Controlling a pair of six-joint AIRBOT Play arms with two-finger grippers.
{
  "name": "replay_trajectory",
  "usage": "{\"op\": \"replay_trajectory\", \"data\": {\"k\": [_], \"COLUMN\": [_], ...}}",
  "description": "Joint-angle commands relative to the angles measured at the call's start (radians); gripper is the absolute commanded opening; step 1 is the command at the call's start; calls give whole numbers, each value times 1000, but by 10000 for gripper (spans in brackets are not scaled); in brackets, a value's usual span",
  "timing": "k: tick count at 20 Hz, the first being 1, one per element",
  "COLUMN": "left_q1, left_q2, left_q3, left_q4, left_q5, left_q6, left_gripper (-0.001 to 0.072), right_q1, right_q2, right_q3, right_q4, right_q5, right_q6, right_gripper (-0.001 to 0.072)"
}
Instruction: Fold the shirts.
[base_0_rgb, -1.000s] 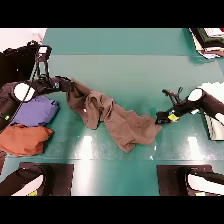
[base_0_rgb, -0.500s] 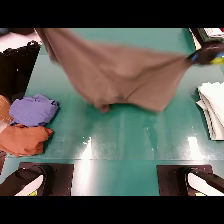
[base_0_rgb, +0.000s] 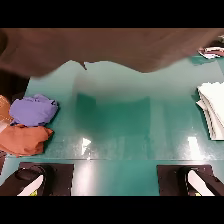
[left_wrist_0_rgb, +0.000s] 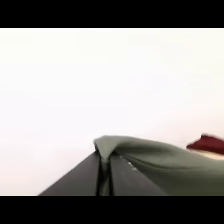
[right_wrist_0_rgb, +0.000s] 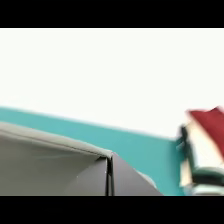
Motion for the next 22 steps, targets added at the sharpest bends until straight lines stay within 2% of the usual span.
{"op": "replay_trajectory", "data": {"k": [1,4,7,10,13,15,17,19,21,22], "left_q1": [0,0,0,0,0,0,0,0,0,0], "left_q2": [5,-21,-51,-149,-318,-454,-587,-680,-731,-739], "left_q3": [76,57,-116,-295,-444,-492,-493,-493,-493,-493], "left_q4": [-37,4,48,60,58,58,59,60,59,60], "left_q5": [20,-21,-44,-125,-165,-139,-55,68,130,127], "left_q6": [-2,-2,-3,-4,-4,-3,-3,-4,-10,-21], "left_gripper": [35,35,35,35,36,36,36,36,38,194], "right_q1": [-97,-124,-73,40,140,183,210,226,230,230], "right_q2": [32,23,-38,-164,-329,-453,-568,-676,-766,-796], "right_q3": [76,51,-26,-128,-256,-326,-359,-330,-257,-220], "right_q4": [-2,10,39,-32,-128,-146,-148,-153,-150,-150], "right_q5": [12,33,116,179,174,127,60,36,52,70], "right_q6": [1,2,2,32,32,32,32,32,32,32], "right_gripper": [12,12,12,12,12,12,12,12,13,18]}}
